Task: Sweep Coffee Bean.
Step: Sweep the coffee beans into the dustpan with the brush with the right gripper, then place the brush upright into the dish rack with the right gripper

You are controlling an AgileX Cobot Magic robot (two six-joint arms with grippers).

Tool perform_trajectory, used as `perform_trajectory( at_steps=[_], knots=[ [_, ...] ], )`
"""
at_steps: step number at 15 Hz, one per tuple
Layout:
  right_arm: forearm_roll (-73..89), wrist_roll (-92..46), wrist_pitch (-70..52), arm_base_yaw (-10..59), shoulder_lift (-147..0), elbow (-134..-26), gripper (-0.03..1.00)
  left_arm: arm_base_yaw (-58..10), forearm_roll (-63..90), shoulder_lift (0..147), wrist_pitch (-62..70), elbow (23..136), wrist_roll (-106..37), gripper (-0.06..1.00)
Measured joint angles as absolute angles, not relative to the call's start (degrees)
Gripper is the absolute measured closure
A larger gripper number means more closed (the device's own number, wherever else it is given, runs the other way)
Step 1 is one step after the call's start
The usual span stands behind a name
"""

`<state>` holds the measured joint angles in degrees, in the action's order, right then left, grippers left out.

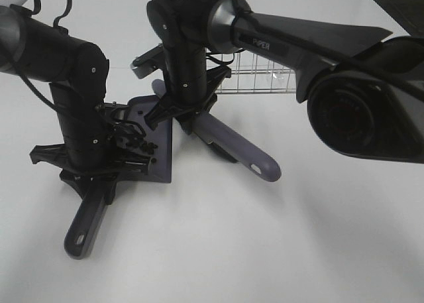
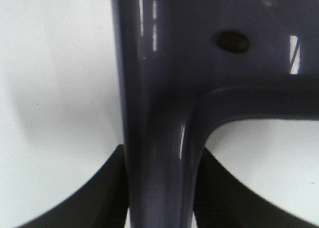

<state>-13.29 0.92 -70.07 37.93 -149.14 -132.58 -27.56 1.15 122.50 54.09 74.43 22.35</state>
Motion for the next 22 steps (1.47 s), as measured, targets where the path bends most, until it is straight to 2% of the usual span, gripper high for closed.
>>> perform_trajectory(
  at_steps=[5, 10, 13, 15, 18, 22],
  knots=[
    [-12.66, 3.04, -70.3, 40.97, -147.94, -134.01, 0.7, -27.56, 1.38, 122.5, 54.32, 74.43, 22.23, 0.62],
    [-16.5, 3.95, -70.42, 38.1, -138.71, -134.01, 0.7, -27.56, 1.49, 122.5, 54.32, 74.43, 22.0, 0.62],
    [-16.9, 3.95, -70.47, 33.17, -133.1, -132.53, 0.7, -27.56, 1.49, 122.5, 54.37, 74.43, 21.89, 0.62],
    [-17.07, 3.95, -70.47, 28.76, -128.23, -127.14, 0.7, -27.56, 1.49, 122.5, 54.43, 74.43, 21.83, 0.62],
    [-17.13, 3.95, -70.36, 19.71, -119.35, -112.7, 0.7, -27.56, 1.49, 122.5, 54.43, 74.43, 21.83, 0.62],
    [-14.5, 3.95, -70.59, 9.63, -113.85, -100.1, 0.7, -27.56, 1.49, 122.5, 54.43, 74.43, 21.83, 0.62]
  ],
)
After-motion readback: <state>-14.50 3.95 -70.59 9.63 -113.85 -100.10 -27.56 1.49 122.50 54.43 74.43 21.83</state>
